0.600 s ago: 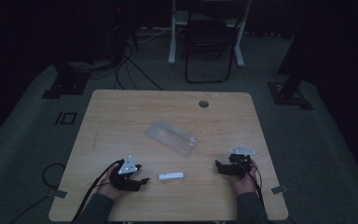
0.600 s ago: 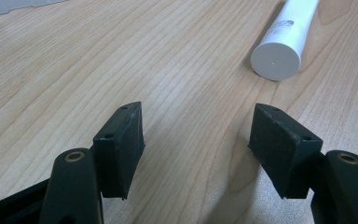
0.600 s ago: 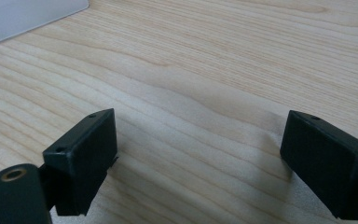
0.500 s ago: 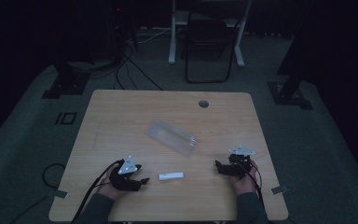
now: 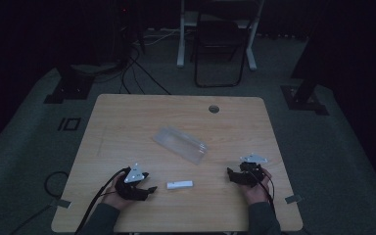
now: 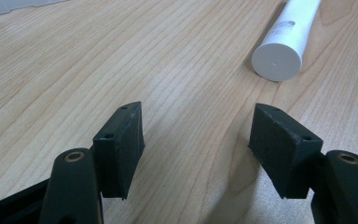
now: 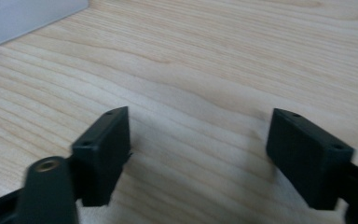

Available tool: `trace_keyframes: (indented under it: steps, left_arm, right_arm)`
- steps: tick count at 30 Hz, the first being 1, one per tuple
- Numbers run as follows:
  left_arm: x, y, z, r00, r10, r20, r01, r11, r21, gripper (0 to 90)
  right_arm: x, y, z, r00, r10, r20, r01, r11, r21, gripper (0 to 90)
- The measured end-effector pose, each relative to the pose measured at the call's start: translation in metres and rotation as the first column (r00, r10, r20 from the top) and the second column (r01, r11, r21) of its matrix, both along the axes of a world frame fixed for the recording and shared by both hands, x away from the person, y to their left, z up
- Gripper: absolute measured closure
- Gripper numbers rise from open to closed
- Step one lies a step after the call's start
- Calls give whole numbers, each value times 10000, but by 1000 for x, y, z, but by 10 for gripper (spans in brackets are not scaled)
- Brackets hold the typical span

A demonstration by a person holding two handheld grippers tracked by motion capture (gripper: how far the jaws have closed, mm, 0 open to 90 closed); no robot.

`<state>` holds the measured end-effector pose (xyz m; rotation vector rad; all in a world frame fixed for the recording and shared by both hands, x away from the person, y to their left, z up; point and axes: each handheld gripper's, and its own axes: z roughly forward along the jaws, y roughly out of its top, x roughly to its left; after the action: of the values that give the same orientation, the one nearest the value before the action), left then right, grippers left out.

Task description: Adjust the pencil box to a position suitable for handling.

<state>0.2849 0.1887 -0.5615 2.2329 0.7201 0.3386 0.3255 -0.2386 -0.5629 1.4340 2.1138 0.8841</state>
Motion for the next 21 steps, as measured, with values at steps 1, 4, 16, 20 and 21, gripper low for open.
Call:
trace_keyframes:
  steps: [1, 4, 16, 20, 21]
  left_arm:
    - [0, 0, 0, 10000, 0, 0, 0, 10000, -2, 352]
    - [0, 0, 0, 10000, 2, -3, -2, 10000, -4, 351]
    - [0, 0, 0, 10000, 2, 0, -2, 10000, 2, 351]
    - [0, 0, 0, 10000, 1, -2, -1, 10000, 1, 351]
    - [0, 0, 0, 10000, 2, 0, -2, 10000, 1, 351]
  right_arm:
    - [-2, 1, 2, 9999, -134, 109, 136, 9997, -188, 275]
    - [-8, 5, 10, 9989, -37, 475, 48, 9997, -231, 301]
    - [-14, 28, 29, 9935, 602, 964, -584, 9981, -211, 319]
    - [-12, 32, 33, 9922, 645, 1065, -638, 9979, -101, 324]
    - [-11, 35, 34, 9918, 668, 1087, -669, 9978, -32, 324]
